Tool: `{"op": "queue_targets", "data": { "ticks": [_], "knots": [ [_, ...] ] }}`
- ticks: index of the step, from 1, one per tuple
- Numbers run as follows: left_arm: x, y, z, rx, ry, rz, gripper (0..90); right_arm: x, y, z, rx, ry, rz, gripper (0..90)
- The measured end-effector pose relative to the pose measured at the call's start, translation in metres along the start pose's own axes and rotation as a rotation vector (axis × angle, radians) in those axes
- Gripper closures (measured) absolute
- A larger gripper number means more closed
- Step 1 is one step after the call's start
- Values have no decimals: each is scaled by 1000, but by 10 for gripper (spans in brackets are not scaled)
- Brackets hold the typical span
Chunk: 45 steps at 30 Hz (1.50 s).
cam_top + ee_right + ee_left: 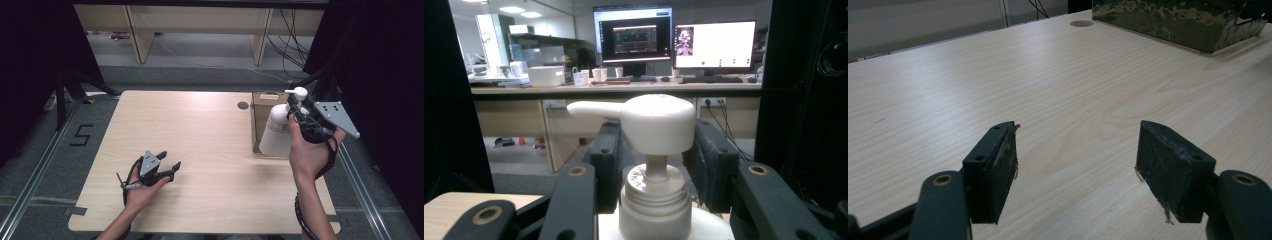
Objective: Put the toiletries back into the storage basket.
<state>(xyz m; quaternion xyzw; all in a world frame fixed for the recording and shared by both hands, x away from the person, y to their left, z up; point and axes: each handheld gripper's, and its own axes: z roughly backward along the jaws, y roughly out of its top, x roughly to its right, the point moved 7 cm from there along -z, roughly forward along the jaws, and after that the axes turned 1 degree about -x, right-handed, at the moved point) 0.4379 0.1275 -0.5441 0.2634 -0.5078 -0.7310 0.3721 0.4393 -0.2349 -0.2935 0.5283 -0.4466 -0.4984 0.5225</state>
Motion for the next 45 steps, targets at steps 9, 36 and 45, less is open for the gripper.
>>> {"op": "queue_targets", "data": {
  "ticks": [9,36,45],
  "knots": [
    [0,0,0,0,2,0,320,4,11,-10,20,-16,9,605],
    [0,0,0,5,-5,2,319,14,14,-45,6,-38,3,606],
    [0,0,0,4,-7,3,319,14,11,-55,-2,-41,6,606]
  ]
}}
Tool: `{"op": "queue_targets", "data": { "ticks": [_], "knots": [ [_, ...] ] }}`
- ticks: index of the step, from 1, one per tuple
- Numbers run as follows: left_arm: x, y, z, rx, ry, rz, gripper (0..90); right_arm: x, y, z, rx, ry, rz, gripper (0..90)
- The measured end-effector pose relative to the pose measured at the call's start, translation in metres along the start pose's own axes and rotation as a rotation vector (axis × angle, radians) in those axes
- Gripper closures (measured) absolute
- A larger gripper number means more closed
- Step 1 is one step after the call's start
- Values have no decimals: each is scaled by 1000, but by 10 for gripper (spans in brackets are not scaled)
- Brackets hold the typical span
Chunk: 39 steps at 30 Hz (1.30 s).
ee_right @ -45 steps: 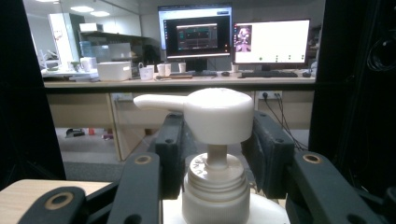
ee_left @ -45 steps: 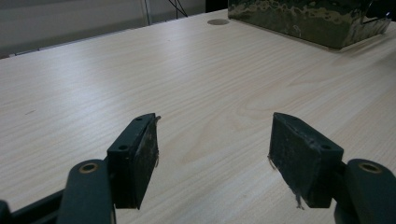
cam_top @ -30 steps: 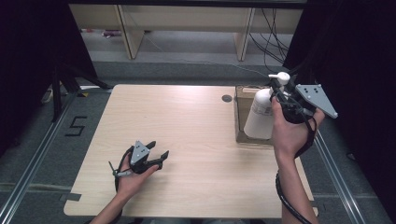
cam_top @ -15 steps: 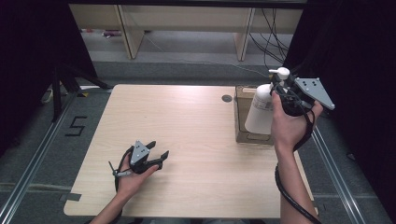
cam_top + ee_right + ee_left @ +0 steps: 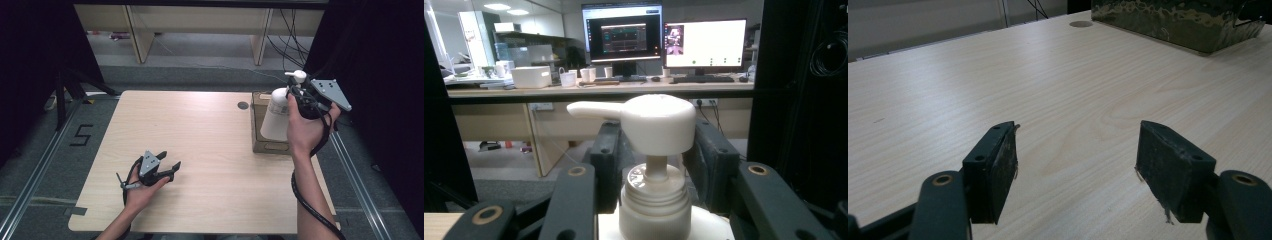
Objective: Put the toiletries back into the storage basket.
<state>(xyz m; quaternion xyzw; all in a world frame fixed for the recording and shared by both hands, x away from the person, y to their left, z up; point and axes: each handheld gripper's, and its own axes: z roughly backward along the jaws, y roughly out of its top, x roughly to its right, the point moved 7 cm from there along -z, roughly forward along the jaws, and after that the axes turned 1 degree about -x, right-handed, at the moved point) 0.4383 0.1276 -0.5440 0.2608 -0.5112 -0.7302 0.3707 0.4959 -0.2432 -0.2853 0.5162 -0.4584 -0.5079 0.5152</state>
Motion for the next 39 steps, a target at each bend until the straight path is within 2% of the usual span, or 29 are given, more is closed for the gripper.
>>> {"op": "queue_targets", "data": {
  "ticks": [17,22,27,29,33,39],
  "knots": [
    [0,0,0,0,-2,0,319,-1,-9,-15,-17,-2,10,606],
    [0,0,0,0,-1,0,319,-2,-13,-18,-28,3,-1,606],
    [0,0,0,0,-2,0,319,-1,-14,-20,-27,-2,16,606],
    [0,0,0,0,-2,0,319,-1,-16,-20,-34,-2,4,606],
    [0,0,0,0,-2,-1,319,-1,-18,-21,-43,1,17,606],
    [0,0,0,-5,-1,-1,319,0,-21,-23,-52,-3,12,606]
  ]
}}
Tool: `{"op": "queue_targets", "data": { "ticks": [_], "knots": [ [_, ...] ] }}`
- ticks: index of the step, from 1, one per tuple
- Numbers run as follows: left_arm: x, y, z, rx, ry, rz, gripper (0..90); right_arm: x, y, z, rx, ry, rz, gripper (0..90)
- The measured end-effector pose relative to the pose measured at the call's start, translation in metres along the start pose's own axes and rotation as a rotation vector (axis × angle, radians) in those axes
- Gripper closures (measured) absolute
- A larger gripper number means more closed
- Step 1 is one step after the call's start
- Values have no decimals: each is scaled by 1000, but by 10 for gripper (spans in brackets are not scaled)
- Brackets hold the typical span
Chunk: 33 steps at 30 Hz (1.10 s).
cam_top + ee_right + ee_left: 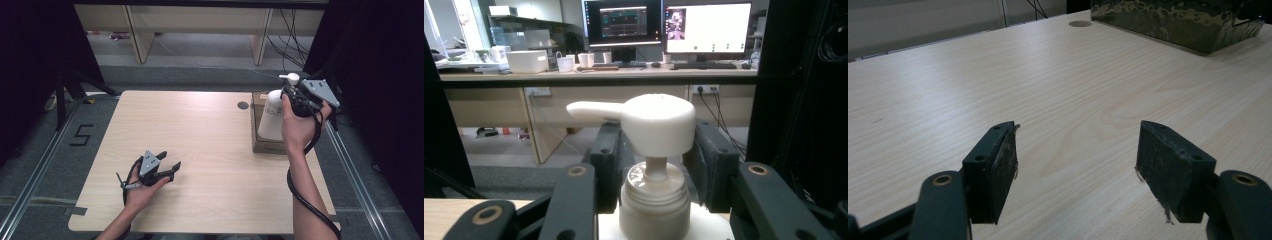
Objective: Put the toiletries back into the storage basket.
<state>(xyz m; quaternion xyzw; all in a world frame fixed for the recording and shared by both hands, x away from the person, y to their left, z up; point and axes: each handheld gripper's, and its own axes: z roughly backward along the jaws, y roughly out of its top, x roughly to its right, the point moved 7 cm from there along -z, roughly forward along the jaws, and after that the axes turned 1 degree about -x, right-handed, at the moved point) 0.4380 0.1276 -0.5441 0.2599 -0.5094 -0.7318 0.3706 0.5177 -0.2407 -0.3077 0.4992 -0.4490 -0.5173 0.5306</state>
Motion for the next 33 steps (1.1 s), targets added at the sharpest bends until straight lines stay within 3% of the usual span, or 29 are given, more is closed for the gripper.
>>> {"op": "queue_targets", "data": {
  "ticks": [33],
  "knots": [
    [0,0,0,-4,4,-2,318,1,-22,1,-39,-3,-1,606]
  ]
}}
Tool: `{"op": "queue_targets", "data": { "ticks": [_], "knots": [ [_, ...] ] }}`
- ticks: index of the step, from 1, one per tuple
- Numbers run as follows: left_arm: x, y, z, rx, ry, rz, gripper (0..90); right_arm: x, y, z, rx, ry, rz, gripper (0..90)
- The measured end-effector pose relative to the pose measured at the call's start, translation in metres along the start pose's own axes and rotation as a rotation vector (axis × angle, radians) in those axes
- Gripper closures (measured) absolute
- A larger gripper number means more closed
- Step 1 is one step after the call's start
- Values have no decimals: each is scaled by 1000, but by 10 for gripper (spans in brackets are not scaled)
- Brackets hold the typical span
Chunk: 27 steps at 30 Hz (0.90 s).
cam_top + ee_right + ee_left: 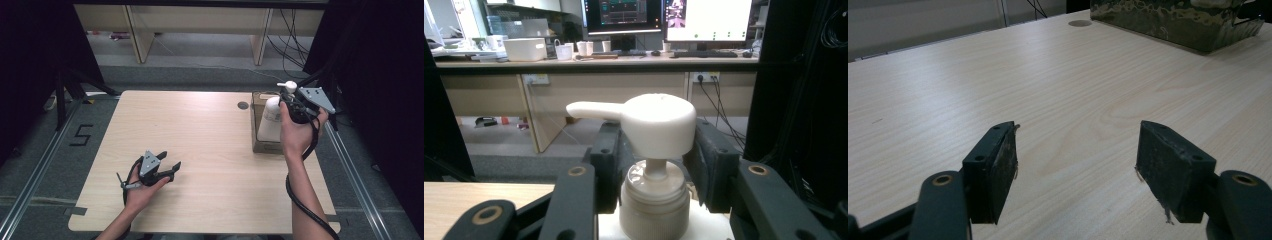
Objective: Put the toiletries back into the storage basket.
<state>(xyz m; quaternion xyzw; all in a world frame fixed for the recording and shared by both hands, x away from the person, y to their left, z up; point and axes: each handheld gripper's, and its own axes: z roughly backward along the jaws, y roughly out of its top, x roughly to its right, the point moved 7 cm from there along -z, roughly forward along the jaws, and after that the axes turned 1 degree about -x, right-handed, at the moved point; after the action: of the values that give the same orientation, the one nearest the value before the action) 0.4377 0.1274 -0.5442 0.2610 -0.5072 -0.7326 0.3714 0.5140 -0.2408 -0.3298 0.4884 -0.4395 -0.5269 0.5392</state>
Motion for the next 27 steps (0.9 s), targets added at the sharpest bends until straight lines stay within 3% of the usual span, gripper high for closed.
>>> {"op": "queue_targets", "data": {
  "ticks": [15,17,20,27],
  "knots": [
    [0,0,0,0,0,0,319,1,-11,0,-9,-5,19,605],
    [0,0,0,0,0,-1,319,0,-13,1,-21,-5,2,606],
    [0,0,0,0,0,-1,319,2,-15,1,-22,-7,23,605],
    [0,0,0,0,0,0,318,0,-19,0,-31,-7,9,605]
  ]
}}
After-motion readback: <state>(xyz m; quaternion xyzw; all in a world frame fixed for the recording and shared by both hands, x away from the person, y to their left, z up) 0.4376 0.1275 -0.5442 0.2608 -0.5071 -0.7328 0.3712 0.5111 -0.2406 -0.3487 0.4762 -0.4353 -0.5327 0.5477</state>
